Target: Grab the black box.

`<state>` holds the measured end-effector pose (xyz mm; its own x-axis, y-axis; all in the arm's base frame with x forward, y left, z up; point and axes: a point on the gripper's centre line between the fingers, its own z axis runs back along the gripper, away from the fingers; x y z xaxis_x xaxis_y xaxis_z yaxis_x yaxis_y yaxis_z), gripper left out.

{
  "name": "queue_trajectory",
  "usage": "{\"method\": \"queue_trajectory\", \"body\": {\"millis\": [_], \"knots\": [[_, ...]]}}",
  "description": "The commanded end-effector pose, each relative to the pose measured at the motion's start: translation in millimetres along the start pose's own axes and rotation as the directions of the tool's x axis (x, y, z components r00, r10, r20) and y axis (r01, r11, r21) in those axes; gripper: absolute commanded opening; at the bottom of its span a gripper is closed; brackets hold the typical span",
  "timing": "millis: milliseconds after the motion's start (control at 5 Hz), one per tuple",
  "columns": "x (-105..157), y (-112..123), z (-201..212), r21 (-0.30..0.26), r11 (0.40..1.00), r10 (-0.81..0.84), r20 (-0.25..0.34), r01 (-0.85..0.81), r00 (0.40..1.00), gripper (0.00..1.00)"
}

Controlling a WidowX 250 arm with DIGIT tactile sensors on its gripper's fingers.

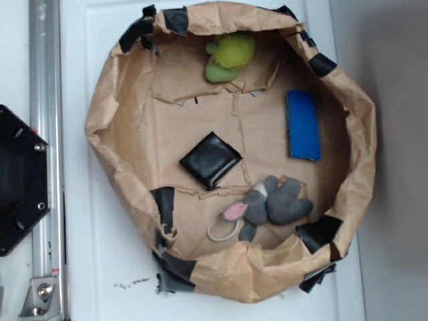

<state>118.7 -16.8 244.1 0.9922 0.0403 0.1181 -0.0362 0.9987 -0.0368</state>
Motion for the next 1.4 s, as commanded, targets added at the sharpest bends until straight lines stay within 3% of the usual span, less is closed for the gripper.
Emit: {"method": "queue_trajectory", "body": {"millis": [0, 200, 400, 600, 800, 1000, 1200], "knots": [[0.0, 0.0, 0.0, 0.000, 1.000, 0.000, 0.000, 0.000, 1.000, 1.00], [48.7, -5.8, -7.2, 0.045, 0.996, 0.080, 0.005, -0.080, 0.997, 1.00], [76.5, -4.1, -17.0, 0.056, 0.987, 0.154, -0.005, -0.153, 0.988, 1.00], [102.1, -5.7, -36.8, 0.045, 0.923, 0.382, 0.027, -0.383, 0.924, 1.00], [107.4, -11.5, -72.9, 0.052, 0.866, 0.497, 0.023, -0.497, 0.868, 1.00], [110.9, -8.7, -93.4, 0.027, 0.863, 0.503, 0.051, -0.505, 0.863, 1.00], [107.0, 10.7, -104.5, 0.014, 0.869, 0.493, 0.073, -0.495, 0.867, 1.00]]}}
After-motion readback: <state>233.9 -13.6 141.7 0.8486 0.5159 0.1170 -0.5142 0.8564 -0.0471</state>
